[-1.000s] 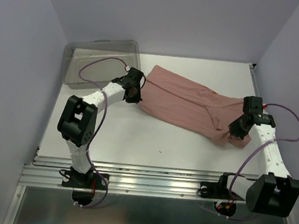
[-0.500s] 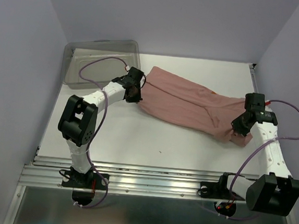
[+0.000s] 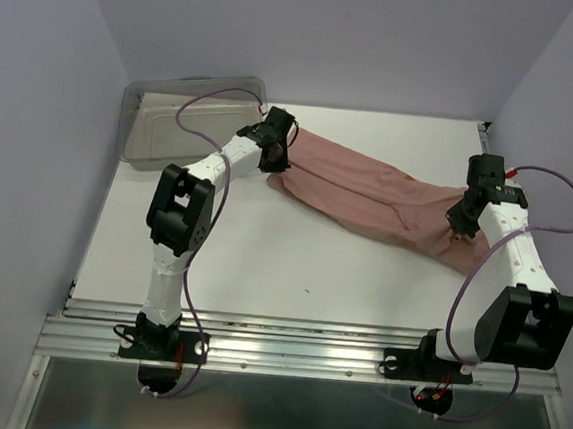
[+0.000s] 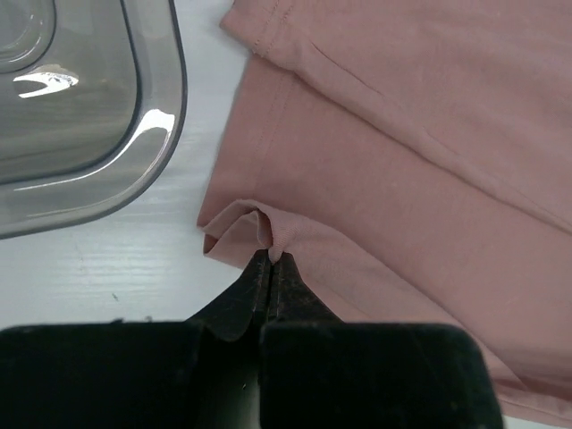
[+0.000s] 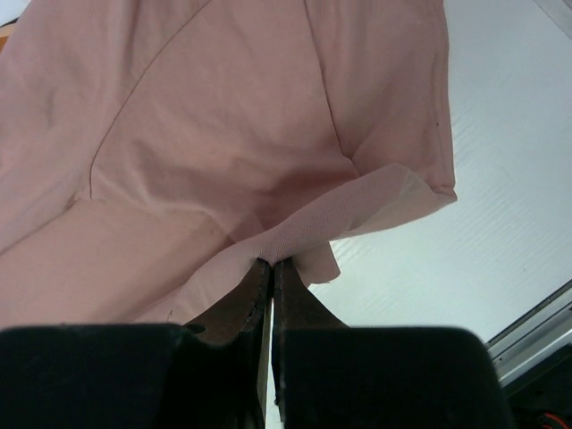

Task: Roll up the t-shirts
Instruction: Fold the T-shirt at the center of the board.

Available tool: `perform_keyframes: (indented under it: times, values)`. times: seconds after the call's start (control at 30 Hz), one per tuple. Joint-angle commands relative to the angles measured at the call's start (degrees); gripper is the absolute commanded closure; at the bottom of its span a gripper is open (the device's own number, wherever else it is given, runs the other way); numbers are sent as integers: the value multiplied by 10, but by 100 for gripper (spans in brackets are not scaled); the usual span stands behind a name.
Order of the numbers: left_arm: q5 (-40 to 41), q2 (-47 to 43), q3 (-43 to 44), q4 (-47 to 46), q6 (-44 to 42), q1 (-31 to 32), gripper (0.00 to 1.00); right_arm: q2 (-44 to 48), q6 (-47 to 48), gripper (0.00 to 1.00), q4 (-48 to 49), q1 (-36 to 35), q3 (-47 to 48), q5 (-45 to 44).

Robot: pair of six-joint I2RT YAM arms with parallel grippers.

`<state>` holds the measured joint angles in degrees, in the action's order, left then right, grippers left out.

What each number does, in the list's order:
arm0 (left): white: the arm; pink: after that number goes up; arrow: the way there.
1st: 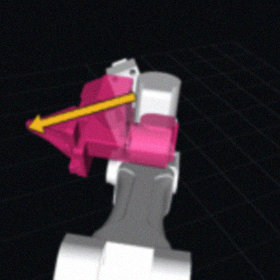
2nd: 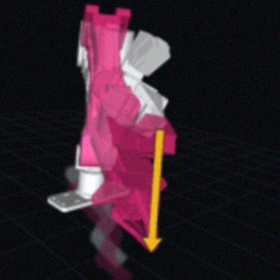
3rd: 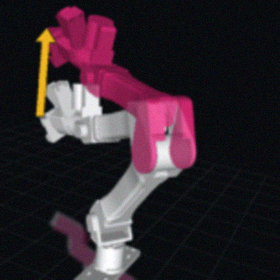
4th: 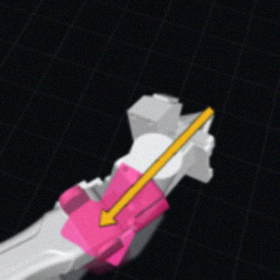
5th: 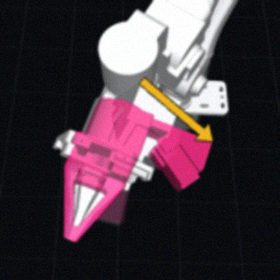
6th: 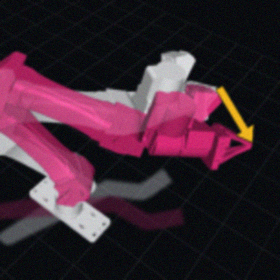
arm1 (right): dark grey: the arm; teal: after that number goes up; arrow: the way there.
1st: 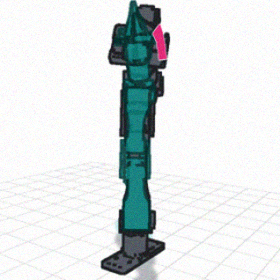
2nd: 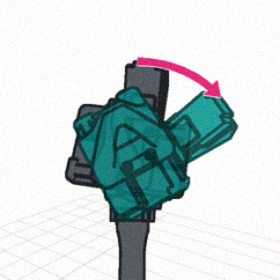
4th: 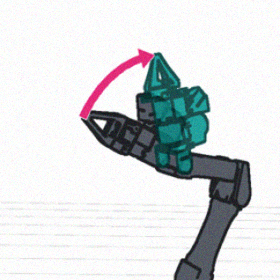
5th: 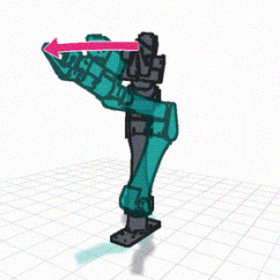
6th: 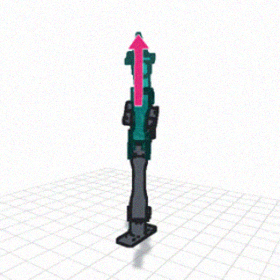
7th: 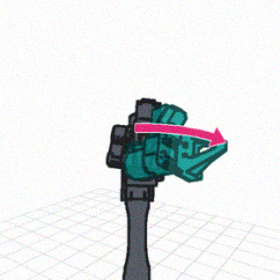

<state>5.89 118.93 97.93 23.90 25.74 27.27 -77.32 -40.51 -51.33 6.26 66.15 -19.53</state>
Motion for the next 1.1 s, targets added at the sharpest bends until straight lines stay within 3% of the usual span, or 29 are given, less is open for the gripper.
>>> perform_keyframes:
  times: [0.0,1.07]
  values:
    - [14,15,52,21,-11,2,100,-15,9,99,50,-5,40,-28]
    - [38,110,157,29,-16,-7,100,-134,33,96,124,17,74,-68]
